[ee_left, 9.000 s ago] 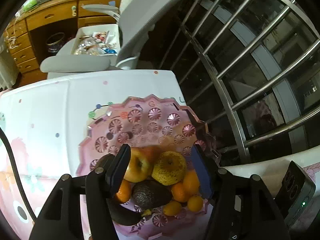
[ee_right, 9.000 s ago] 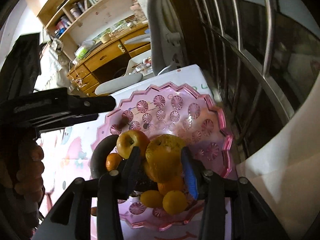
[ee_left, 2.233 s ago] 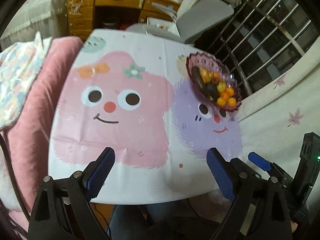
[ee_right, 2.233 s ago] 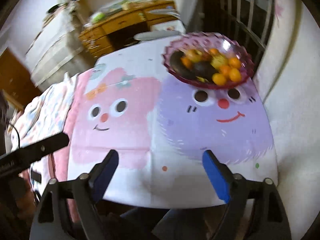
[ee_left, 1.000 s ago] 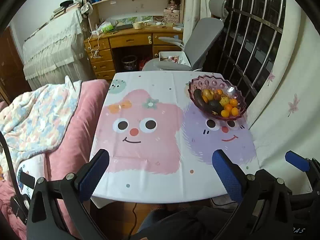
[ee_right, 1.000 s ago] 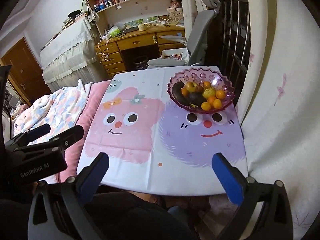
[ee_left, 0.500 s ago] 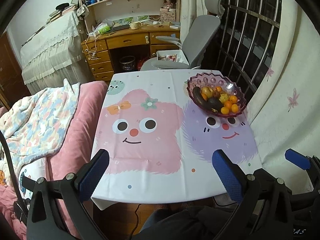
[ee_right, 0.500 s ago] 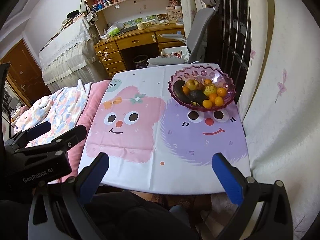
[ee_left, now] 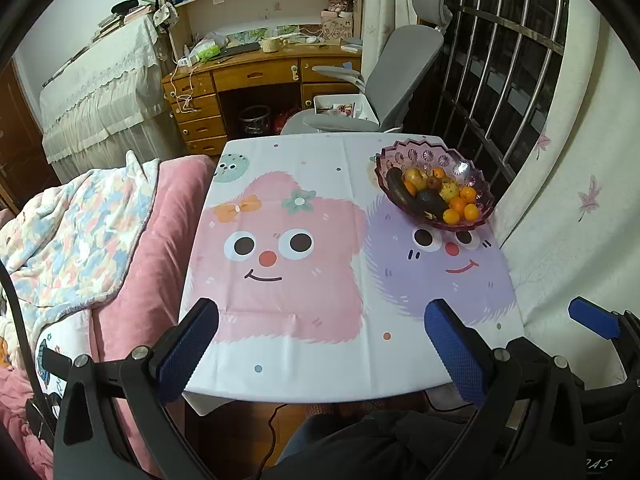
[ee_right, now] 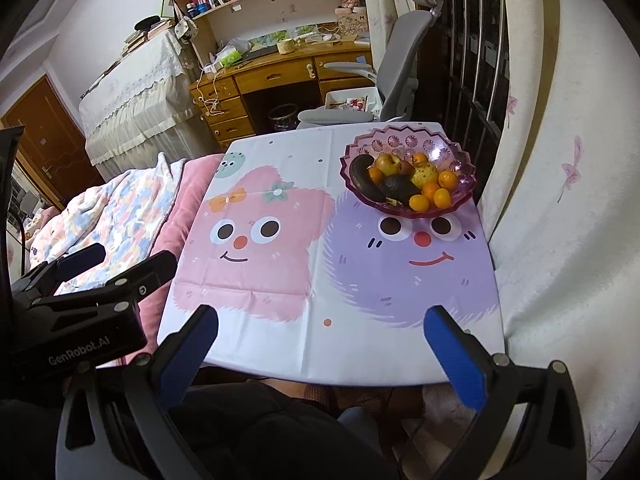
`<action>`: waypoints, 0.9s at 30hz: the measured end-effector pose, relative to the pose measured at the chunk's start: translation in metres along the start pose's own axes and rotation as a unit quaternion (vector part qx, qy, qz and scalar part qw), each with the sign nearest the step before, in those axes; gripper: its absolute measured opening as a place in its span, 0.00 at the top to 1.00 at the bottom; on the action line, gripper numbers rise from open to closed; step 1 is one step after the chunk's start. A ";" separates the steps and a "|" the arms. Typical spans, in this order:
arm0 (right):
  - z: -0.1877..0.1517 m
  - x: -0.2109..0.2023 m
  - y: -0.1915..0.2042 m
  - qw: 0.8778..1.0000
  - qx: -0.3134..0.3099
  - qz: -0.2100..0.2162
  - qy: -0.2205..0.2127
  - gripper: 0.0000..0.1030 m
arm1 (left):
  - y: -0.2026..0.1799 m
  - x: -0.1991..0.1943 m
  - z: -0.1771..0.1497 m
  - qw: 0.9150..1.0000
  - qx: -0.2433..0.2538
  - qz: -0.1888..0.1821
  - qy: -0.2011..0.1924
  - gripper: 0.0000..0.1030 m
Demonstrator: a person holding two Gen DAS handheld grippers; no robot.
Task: Organize fruits
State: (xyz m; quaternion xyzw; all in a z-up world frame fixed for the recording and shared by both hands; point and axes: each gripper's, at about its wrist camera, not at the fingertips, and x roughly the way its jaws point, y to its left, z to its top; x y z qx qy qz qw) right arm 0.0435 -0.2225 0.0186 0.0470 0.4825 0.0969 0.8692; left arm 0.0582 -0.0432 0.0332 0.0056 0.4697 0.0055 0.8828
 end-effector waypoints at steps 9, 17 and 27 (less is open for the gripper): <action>0.000 0.000 0.001 1.000 0.001 0.000 0.000 0.00 | 0.001 0.001 0.001 1.000 0.000 0.000 0.000 0.01; 0.001 0.000 0.001 1.000 0.001 0.000 0.000 0.00 | 0.001 0.001 0.001 1.000 0.001 -0.001 0.001 0.01; 0.001 0.000 0.001 1.000 0.002 0.000 0.001 0.00 | 0.002 0.001 0.002 1.000 0.002 -0.001 0.001 0.01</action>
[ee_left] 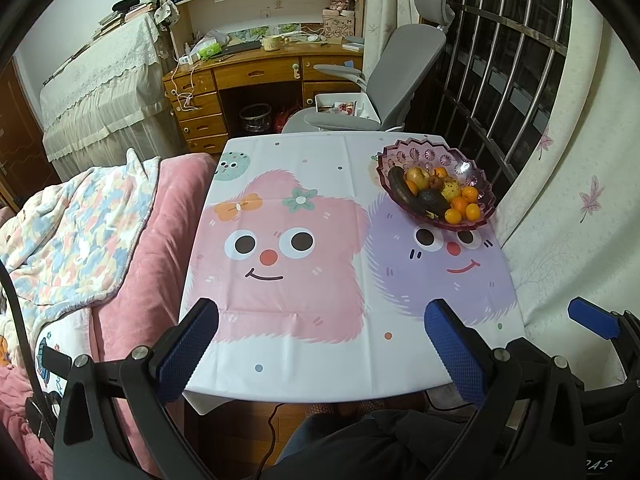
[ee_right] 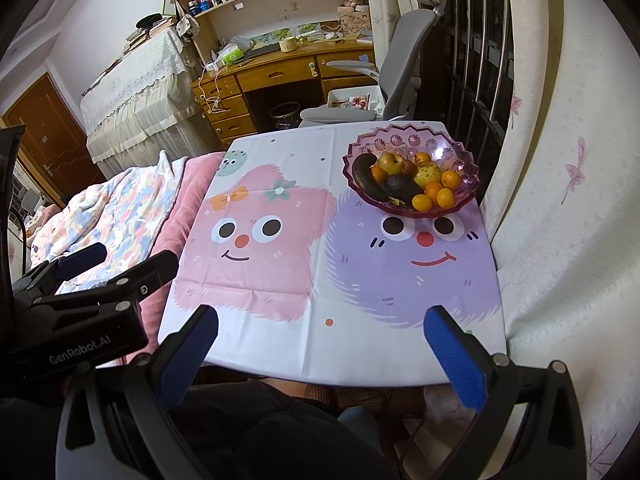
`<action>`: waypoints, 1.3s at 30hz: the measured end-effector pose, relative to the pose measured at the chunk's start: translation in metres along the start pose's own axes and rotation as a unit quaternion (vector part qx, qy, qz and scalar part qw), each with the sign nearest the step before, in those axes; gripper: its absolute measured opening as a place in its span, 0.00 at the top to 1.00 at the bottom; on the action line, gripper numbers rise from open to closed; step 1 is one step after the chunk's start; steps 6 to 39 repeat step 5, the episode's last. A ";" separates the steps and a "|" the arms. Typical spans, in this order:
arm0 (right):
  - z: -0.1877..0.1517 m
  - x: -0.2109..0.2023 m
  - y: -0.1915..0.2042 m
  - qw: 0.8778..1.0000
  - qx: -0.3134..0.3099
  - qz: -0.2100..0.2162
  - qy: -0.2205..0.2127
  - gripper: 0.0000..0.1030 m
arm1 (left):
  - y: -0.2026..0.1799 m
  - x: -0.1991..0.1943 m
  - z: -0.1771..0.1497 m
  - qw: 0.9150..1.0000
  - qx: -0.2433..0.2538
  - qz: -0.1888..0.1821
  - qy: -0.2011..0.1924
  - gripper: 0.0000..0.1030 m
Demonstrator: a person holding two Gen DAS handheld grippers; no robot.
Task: Organize fruits
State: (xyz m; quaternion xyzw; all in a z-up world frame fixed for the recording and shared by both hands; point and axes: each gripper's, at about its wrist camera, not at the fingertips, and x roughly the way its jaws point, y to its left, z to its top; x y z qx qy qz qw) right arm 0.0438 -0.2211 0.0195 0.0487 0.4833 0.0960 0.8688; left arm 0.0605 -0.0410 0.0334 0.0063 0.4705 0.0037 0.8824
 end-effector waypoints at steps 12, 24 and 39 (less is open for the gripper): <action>0.001 0.000 0.000 1.000 -0.001 0.000 0.000 0.00 | 0.000 0.000 0.000 1.000 0.000 0.000 0.000 0.01; 0.001 0.000 0.000 1.000 -0.001 0.000 0.000 0.00 | 0.000 0.000 0.000 1.000 0.000 0.000 0.000 0.01; 0.001 0.000 0.000 1.000 -0.001 0.000 0.000 0.00 | 0.000 0.000 0.000 1.000 0.000 0.000 0.000 0.01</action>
